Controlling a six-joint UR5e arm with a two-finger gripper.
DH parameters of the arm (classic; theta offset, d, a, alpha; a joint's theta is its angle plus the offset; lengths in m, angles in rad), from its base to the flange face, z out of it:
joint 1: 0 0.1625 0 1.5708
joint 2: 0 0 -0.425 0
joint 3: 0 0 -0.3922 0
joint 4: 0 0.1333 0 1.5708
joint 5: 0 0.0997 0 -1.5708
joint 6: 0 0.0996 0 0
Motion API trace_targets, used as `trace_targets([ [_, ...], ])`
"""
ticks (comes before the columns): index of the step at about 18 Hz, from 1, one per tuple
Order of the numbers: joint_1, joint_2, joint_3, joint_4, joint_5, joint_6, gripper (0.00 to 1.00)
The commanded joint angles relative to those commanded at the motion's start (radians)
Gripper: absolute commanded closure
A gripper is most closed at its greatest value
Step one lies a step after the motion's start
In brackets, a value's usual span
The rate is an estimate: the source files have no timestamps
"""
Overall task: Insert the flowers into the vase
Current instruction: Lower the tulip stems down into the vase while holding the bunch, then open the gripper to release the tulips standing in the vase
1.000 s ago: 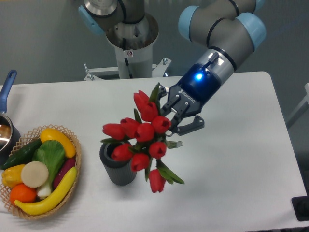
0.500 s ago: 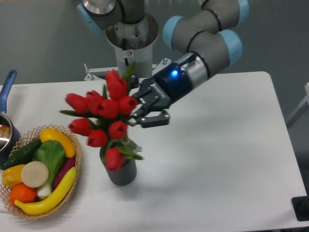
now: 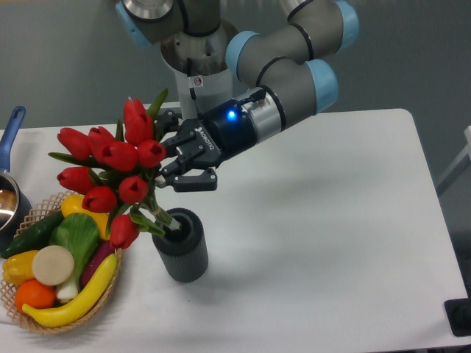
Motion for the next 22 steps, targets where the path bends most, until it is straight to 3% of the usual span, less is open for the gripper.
trace_targets([
  [8, 0.005, -0.029, -0.046, 0.006, 0.014, 0.075, 0.64],
  [19, 0.034, -0.115, -0.084, 0.020, 0.104, 0.190, 0.62],
  [22, 0.038, -0.117, -0.101, 0.021, 0.112, 0.195, 0.55],
])
